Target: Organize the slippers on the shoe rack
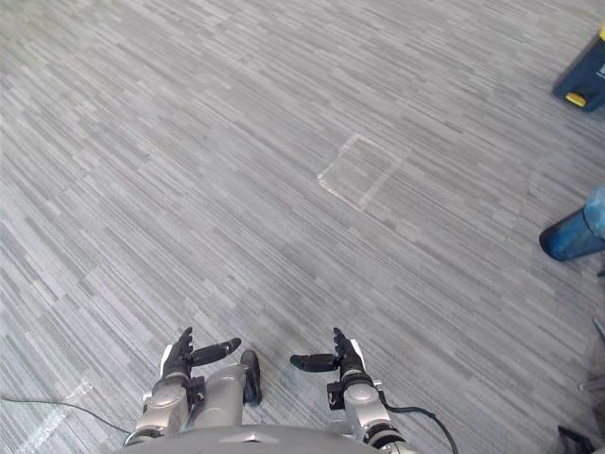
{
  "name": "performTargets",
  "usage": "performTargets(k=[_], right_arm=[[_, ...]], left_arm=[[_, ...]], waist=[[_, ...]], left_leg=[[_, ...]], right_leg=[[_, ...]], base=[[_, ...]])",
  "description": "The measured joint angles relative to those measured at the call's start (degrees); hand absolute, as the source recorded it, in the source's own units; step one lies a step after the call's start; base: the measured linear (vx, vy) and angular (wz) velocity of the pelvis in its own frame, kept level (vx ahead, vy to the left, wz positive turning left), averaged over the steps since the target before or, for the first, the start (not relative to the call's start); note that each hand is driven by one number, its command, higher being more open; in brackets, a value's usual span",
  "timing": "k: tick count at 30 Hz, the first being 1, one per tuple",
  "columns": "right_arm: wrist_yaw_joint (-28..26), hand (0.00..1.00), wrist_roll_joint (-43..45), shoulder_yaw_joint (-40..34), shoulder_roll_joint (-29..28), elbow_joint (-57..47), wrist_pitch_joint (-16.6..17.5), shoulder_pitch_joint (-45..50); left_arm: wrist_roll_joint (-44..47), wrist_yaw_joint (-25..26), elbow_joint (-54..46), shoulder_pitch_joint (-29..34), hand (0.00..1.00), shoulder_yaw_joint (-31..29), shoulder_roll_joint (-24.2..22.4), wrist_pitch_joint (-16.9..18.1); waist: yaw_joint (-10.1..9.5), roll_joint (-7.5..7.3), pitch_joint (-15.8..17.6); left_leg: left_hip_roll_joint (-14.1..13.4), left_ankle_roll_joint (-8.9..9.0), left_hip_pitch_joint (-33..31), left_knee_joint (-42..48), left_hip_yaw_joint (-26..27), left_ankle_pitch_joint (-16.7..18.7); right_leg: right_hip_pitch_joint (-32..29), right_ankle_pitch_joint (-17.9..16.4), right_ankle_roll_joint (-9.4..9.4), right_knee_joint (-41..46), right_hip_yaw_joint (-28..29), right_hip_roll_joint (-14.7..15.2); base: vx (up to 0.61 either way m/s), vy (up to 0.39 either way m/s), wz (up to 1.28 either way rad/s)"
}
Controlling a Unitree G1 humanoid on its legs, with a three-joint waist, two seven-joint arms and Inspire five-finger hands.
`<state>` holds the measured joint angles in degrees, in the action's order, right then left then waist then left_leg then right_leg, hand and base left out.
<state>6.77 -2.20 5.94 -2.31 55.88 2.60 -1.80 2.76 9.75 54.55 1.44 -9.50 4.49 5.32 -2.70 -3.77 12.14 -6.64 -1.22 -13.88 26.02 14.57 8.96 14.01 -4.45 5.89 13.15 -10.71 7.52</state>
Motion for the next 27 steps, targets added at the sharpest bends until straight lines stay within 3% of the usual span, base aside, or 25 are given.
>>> performTargets(k=[2, 3, 4, 5, 6, 7, 8, 9, 10, 11, 12, 13, 15, 16, 17, 18, 19, 20, 21, 22, 23, 24, 25, 27], right_arm=[[0.0, 1.00, 0.0, 0.0, 0.1, 0.0, 0.1, 0.2], [-0.1, 1.00, -0.1, 0.0, 0.2, 0.0, 0.1, -0.1], [-0.3, 1.00, -0.1, 0.0, 0.2, 0.0, 0.1, -0.1], [-0.4, 1.00, -0.1, 0.1, 0.2, 0.0, 0.1, 0.1], [-0.5, 1.00, -0.2, 0.7, 0.4, -0.5, -0.1, 0.0], [-0.5, 1.00, -0.2, 1.7, 0.9, -1.6, 0.4, -0.3], [-0.5, 1.00, -0.2, 2.0, 1.0, -2.2, 0.7, -0.4], [-0.6, 1.00, -0.2, 2.2, 1.0, -3.1, 1.1, -1.0], [-0.6, 1.00, -0.2, 2.6, 1.0, -3.3, 1.2, -1.3], [-0.6, 1.00, -0.2, 2.7, 1.0, -3.3, 1.2, -1.2], [-0.6, 1.00, -0.2, 3.2, 1.0, -2.8, 1.4, -0.5], [-0.6, 1.00, -0.6, 3.9, 2.2, -2.3, 1.5, -1.7], [-0.5, 1.00, -0.6, 3.7, 2.5, -2.4, 1.3, -3.0], [-0.6, 1.00, -0.7, 2.2, 2.6, -2.4, 1.0, -2.5], [-0.6, 1.00, -0.8, 1.1, 2.6, -3.6, 0.6, -0.9], [-0.6, 1.00, -0.8, 0.9, 2.5, -4.0, 0.4, -0.7], [-0.6, 1.00, -0.6, 0.9, 2.3, -4.9, -0.1, 0.4], [-0.5, 1.00, -0.5, 1.0, 2.2, -5.9, -0.2, 1.6], [-0.4, 1.00, 0.1, 0.9, 1.8, -6.2, -0.3, 2.1], [-0.3, 1.00, 0.1, 0.9, 1.4, -6.2, -0.4, 2.3], [-0.2, 1.00, 0.1, 0.5, 0.6, -6.1, -0.6, 2.6], [-0.3, 1.00, 0.1, 0.1, 0.4, -6.0, -0.6, 2.6], [-0.2, 1.00, 0.1, -0.3, 0.2, -5.9, -0.7, 2.3], [-0.1, 1.00, 0.1, -1.5, -0.1, -5.4, -0.8, 1.3]], left_arm=[[-0.1, -0.1, 1.1, 0.5, 1.00, 1.7, 0.3, -0.1], [-0.3, -0.2, 2.1, 0.3, 1.00, 3.2, 1.0, -0.5], [-0.5, 0.0, 3.0, 0.3, 1.00, 3.9, 1.3, -0.9], [-0.8, 0.0, 3.4, 0.0, 1.00, 4.0, 1.3, -1.1], [-1.3, 0.1, 3.6, 0.6, 1.00, 4.3, 1.4, -1.0], [-1.3, 0.0, 3.8, 0.6, 1.00, 4.7, 1.5, -1.0], [-1.3, 0.0, 3.8, 0.5, 1.00, 4.8, 1.5, -1.0], [-1.3, -0.1, 4.0, -0.2, 1.00, 4.8, 1.4, -1.0], [-1.4, -0.2, 4.2, 0.1, 1.00, 5.2, 1.3, -1.0], [-1.4, -0.3, 4.2, 0.4, 1.00, 5.8, 1.4, -1.0], [-1.9, -0.4, 4.3, 1.3, 1.00, 6.3, 1.9, -0.9], [-2.9, -0.7, 5.4, 0.8, 1.00, 6.0, 1.0, -1.0], [-3.4, -0.7, 5.4, 0.3, 1.00, 5.8, -0.4, -0.9], [-3.5, -0.6, 5.4, 0.1, 1.00, 5.8, -1.0, -0.9], [-3.5, -0.7, 5.4, 0.0, 1.00, 5.5, -1.8, -0.9], [-3.8, -1.1, 5.2, 0.0, 1.00, 5.0, -2.3, -1.0], [-4.2, -1.4, 4.5, 0.0, 1.00, 3.5, -2.7, -1.0], [-4.6, -1.4, 3.0, 0.3, 1.00, 1.7, -3.1, -0.9], [-4.6, -1.4, 1.5, 0.7, 1.00, 0.8, -3.3, -0.8], [-4.6, -1.4, 0.9, 0.8, 1.00, 0.8, -3.2, -0.8], [-4.5, -1.4, -0.5, 1.0, 1.00, 0.8, -2.9, -0.7], [-4.5, -1.4, -0.7, 1.0, 1.00, 0.8, -2.8, -0.7], [-4.5, -1.3, -1.2, 1.0, 1.00, 0.8, -2.8, -0.3], [-4.5, -1.3, -1.5, 0.9, 1.00, 0.7, -2.7, -0.3]], waist=[[0.42, -0.17, 0.0], [1.20, -0.19, 0.3], [1.76, -0.15, 0.4], [2.09, -0.11, 0.4], [3.02, 1.05, 0.8], [3.59, 1.77, 1.2], [3.65, 1.75, 1.2], [4.05, 1.69, 1.2], [4.61, 1.54, 1.1], [4.66, 1.16, 0.9], [4.74, -0.28, 0.3], [4.17, 1.90, 0.4], [4.09, 3.56, 0.6], [4.81, 4.36, 0.7], [4.98, 4.97, 0.6], [4.94, 4.98, 0.6], [4.75, 5.17, 0.7], [4.63, 5.49, 0.6], [4.23, 5.38, 0.5], [4.04, 5.08, 0.4], [3.22, 4.14, -0.1], [2.88, 3.91, -0.2], [2.42, 3.76, -0.3], [1.26, 3.42, 0.1]], left_leg=[[0.9, 0.19, 6.5, -4.4, 0.8, 3.8], [1.7, -0.20, 10.1, -7.0, 1.1, 4.9], [1.8, -0.01, 13.7, -9.2, 1.2, 5.3], [1.8, 0.00, 16.1, -10.8, 1.3, 5.3], [1.1, 0.34, 20.3, -13.9, 1.9, 5.1], [-0.2, 0.53, 23.3, -15.1, 2.4, 5.0], [-0.6, 0.53, 23.9, -15.1, 2.5, 5.0], [-1.5, 0.54, 25.1, -15.4, 2.4, 5.0], [-1.6, 1.03, 26.9, -16.5, 2.3, 5.1], [-1.3, 1.33, 27.9, -17.1, 2.3, 5.1], [0.6, 3.42, 30.2, -18.3, 1.5, 5.5], [-1.5, 4.79, 32.3, -18.6, 0.5, 5.9], [-2.5, 5.08, 32.5, -18.0, -0.2, 4.0], [-3.5, 6.76, 32.2, -15.0, -2.3, 2.0], [-5.3, 8.37, 29.6, -6.2, -6.1, 0.6], [-5.8, 9.13, 28.3, -2.1, -7.2, -0.4], [-7.7, 10.88, 23.5, 9.9, -9.4, -5.1], [-10.2, 12.25, 17.9, 22.6, -9.7, -5.8], [-11.7, 11.89, 13.2, 30.8, -8.1, -2.8], [-12.0, 11.43, 11.2, 32.5, -7.1, -1.2], [-11.8, 9.57, 6.9, 31.4, -3.4, 2.5], [-11.5, 8.83, 5.9, 29.3, -1.9, 3.6], [-10.0, 7.40, 3.3, 21.3, -0.6, 5.8], [-5.9, 7.07, 1.2, 7.0, -3.0, 5.6]], right_leg=[[-5.9, 2.2, 1.53, 17.3, 1.9, 2.6], [-11.9, 3.2, 0.79, 30.6, 1.9, 4.8], [-15.8, -1.3, -1.48, 38.6, 1.6, 4.7], [-17.3, -3.5, -2.32, 40.8, 1.0, 4.4], [-20.5, -7.3, -4.31, 41.2, -1.1, 3.2], [-24.9, -10.2, -6.69, 35.8, -4.3, 0.7], [-27.1, -10.6, -7.21, 32.5, -5.7, 0.0], [-31.2, -10.2, -7.19, 23.7, -7.4, -1.6], [-32.6, -5.7, -6.13, 10.6, -7.5, -3.4], [-32.5, -2.7, -5.62, 5.3, -7.4, -3.6], [-32.4, 11.0, -7.87, 0.4, -6.1, -3.3], [-32.8, 11.1, -10.87, 3.8, -5.4, -5.2], [-33.2, 7.0, -10.95, 5.9, -4.9, -6.4], [-32.9, 3.3, -11.14, 8.9, -5.4, -6.5], [-30.3, 0.2, -10.73, 9.1, -6.5, -7.2], [-29.3, -0.7, -10.60, 8.9, -6.6, -7.5], [-25.5, -1.9, -10.75, 7.0, -6.9, -8.6], [-21.6, -2.6, -11.20, 4.7, -6.9, -9.9], [-18.0, -3.3, -11.94, 2.4, -6.5, -11.0], [-16.4, -3.6, -12.03, 1.2, -6.2, -11.3], [-12.9, -3.4, -11.34, -1.6, -4.5, -11.4], [-11.8, -3.3, -11.14, -2.6, -3.9, -11.3], [-9.2, -3.0, -10.64, -4.7, -1.9, -11.2], [-6.9, -3.0, -10.10, -6.4, 1.2, -10.0]], base=[[0.56, 0.223, -0.21], [0.44, 0.100, -0.11], [0.43, 0.081, -0.10], [0.45, 0.057, -0.11], [0.45, 0.030, -0.08], [0.45, -0.002, -0.05], [0.45, -0.062, 0.09], [0.48, -0.119, 0.28], [0.49, -0.131, 0.33], [0.65, -0.209, 0.35], [0.57, -0.191, 0.02], [0.67, -0.231, -0.17], [0.46, -0.171, -0.23], [0.48, -0.204, 0.13], [0.46, -0.201, 0.22], [0.43, -0.184, 0.21], [0.42, -0.162, 0.13], [0.50, -0.159, 0.06], [0.41, -0.102, -0.06], [0.41, -0.058, -0.30], [0.33, -0.028, -0.37], [0.52, -0.002, -0.61], [0.44, 0.032, -0.63], [0.46, 0.133, -0.87]])
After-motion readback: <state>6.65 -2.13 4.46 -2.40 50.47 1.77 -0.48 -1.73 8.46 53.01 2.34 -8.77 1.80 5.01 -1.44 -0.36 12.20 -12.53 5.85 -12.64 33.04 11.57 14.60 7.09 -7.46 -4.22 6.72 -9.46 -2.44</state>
